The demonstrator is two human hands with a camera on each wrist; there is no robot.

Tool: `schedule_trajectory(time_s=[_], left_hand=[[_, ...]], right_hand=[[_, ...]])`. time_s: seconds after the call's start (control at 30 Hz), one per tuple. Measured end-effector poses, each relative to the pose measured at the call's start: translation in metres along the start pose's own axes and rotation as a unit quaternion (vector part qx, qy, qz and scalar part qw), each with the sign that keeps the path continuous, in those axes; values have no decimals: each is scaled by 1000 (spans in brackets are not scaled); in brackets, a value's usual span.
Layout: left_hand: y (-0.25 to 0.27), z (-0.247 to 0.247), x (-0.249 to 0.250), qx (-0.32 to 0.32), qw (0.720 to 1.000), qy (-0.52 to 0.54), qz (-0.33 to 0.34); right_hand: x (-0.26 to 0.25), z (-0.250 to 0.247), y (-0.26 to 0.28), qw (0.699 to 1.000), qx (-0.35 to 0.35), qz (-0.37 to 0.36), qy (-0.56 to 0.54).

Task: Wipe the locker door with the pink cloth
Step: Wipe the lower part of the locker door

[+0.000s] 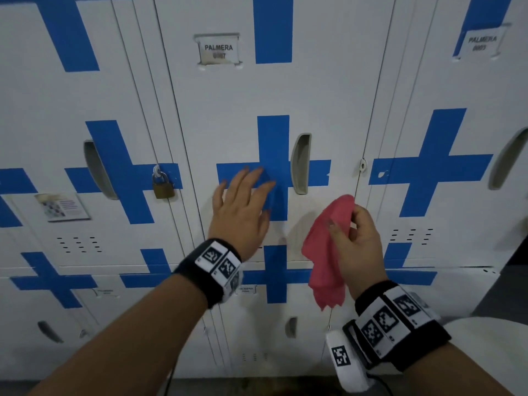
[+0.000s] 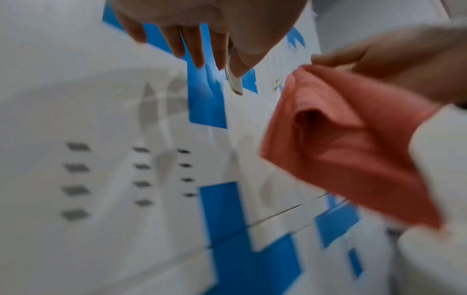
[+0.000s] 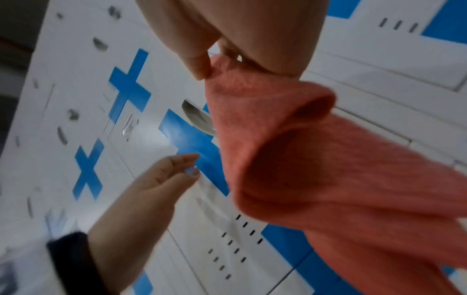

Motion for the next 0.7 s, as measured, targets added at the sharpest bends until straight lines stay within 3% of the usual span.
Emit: schedule_trajectory(time_s=[0.17,0.3,0.4,0.5,0.6,0.7], left_hand=[[-12,26,-23,-68,991,-105,36],[-13,39,-35,-72,987,-132,60],[-15,45,-40,-81,982,-153,69],[-14,48,-41,-82,979,-168,79],[-13,50,-41,-81,977,-177,91],[-12,50,-40,-78,976,-180,93]], right_hand=[[-2,8,-7,965,20,-109,236],[-6,11,-11,921,43,-154,354],[-8,7,-18,889,74,-182,414],[-5,5,-31,875,85,-179,442],[-4,12,-44,862,54,-223,452],[4,19,-51,827,18,-246,505]])
Point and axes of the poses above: each hand's wrist, its own y-axis away from the middle knuckle, its own z-axis out of the palm, x = y × z, the point moved 6 cm from there along -y, towards the middle knuckle, and after that the axes turned 5 degrees about -x, right-handed, at the moved point
